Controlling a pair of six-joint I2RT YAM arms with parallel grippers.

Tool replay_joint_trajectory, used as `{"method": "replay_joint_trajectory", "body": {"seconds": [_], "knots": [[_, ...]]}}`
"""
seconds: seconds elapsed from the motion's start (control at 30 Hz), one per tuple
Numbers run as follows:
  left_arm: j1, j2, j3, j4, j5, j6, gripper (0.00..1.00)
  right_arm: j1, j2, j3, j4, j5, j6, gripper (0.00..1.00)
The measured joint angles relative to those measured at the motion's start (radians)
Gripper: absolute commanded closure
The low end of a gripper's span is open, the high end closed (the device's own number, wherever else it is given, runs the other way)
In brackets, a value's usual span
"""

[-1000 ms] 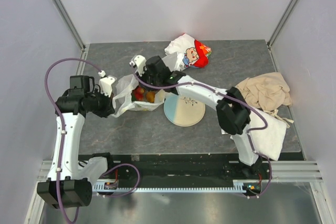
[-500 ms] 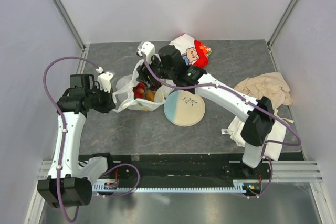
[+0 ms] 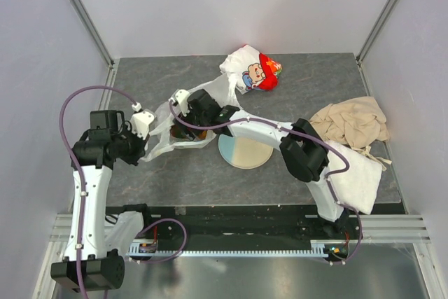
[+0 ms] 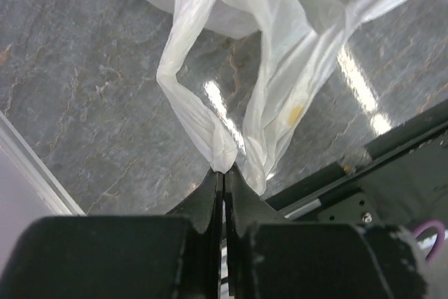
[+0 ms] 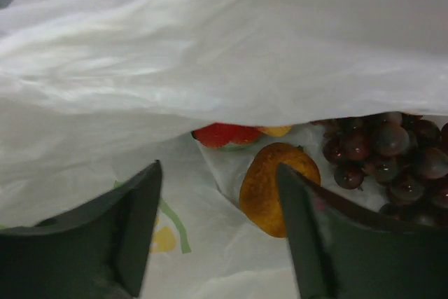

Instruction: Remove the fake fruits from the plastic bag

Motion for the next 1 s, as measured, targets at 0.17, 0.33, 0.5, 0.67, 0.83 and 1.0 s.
{"method": "replay_joint_trajectory", "body": {"seconds": [0.17, 0.33, 0.5, 0.67, 0.83, 1.0], "knots": [[0.0, 0.035, 0.002, -0.074, -0.052, 0.057, 0.98, 0.032, 0.045, 0.086, 0.026, 0.093, -0.009, 0.14], [0.0, 0.06, 0.002, -0.072, -0.075, 0.055, 0.98, 0.027, 0.123, 0.188, 0.087, 0.118, -0.013, 0.13], [0.0, 0.079, 0.002, -0.063, -0.075, 0.039, 0.98, 0.026, 0.228, 0.235, 0.117, 0.129, -0.021, 0.18], [0.0, 0.083, 0.002, -0.046, -0.074, 0.016, 0.98, 0.028, 0.299, 0.266, 0.126, 0.169, -0.04, 0.47], [0.0, 0.084, 0.002, -0.041, -0.072, -0.007, 0.98, 0.027, 0.303, 0.32, 0.145, 0.186, -0.067, 0.78], [0.0, 0.088, 0.002, -0.019, -0.065, -0.037, 0.98, 0.018, 0.292, 0.337, 0.15, 0.133, -0.086, 0.94]]}}
